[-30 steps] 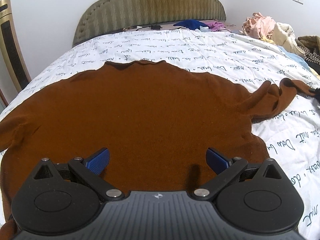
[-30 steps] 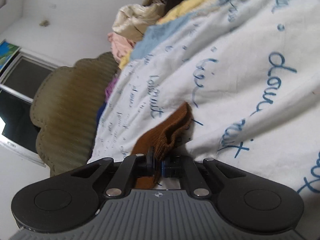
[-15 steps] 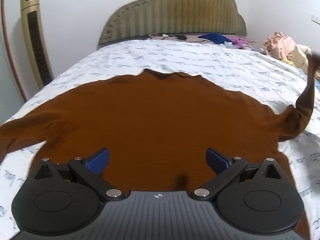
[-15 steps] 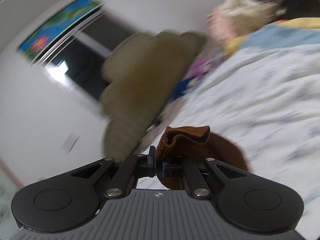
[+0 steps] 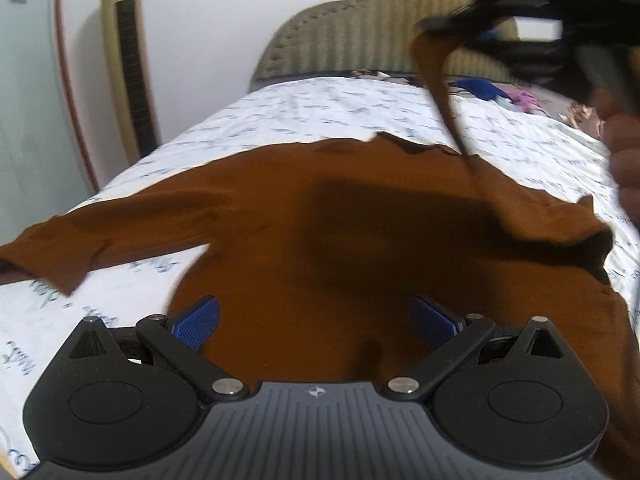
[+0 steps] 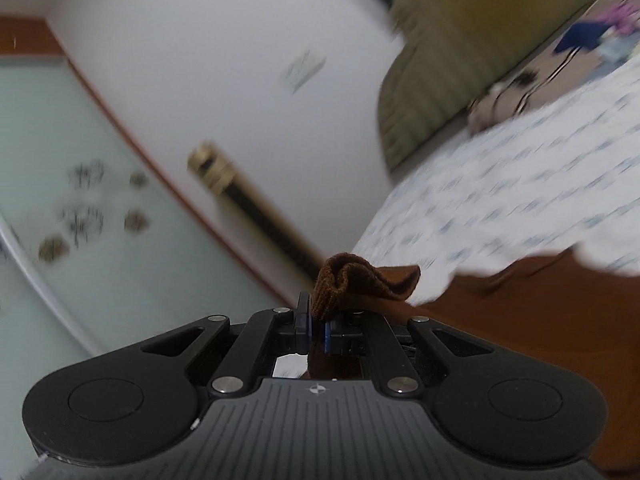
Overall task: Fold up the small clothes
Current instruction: 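Lift the sleeve and carry it across the sweater body, then release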
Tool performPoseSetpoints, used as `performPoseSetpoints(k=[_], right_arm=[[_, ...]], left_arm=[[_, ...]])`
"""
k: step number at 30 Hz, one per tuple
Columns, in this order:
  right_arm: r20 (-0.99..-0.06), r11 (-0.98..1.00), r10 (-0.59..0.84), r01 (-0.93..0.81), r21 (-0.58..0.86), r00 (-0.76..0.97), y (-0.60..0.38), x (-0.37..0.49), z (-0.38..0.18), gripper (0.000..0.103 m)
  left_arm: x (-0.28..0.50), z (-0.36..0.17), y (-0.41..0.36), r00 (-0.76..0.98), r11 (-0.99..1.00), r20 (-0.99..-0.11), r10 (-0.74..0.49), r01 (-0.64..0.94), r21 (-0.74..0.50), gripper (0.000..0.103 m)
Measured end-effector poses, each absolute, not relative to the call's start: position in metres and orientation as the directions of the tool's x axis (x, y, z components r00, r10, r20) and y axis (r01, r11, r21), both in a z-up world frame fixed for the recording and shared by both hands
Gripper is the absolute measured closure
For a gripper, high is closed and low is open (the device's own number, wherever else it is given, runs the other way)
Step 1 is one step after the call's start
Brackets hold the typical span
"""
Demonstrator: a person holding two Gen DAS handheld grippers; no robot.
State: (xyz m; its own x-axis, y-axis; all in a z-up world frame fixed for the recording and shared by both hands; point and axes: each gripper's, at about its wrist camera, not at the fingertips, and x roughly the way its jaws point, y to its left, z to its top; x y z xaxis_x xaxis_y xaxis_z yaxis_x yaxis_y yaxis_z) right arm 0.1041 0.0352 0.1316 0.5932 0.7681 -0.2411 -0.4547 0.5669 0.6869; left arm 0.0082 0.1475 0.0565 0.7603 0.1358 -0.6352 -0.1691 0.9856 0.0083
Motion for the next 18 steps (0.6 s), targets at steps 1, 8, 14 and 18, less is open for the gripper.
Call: performPoseSetpoints(k=[1,8,14,18], right_arm=[[-0.261,0.567,0.778,-0.458,0.685,0.572,0.048,0.105,0.124,0.093],[-0.429,0.652,0.748,-0.444,0.614,0.506,0.129,0.117,0.071,0.093],[-0.475,0.644,0.764,-0.472,0.603,0.436,0.161,0.113,0.048,0.092],[-0.564,0.675,0.736,-0.464,0.574,0.374,0.18,0.119,0.041,0.072]], left_arm=[[0.006,0.056,0.154,0.758,0.984,-0.637,0.143,-0.18,0.006,0.0],[0.003,0.054,0.182,0.746,0.972,-0.644,0.168,-0.234,-0.017,0.0],[0.007,0.053,0.183,0.743,0.972,-0.648,0.166,-0.233,-0.019,0.0],[0.008,0.051,0.182,0.737,0.973,-0.656,0.164,-0.23,-0.015,0.0]])
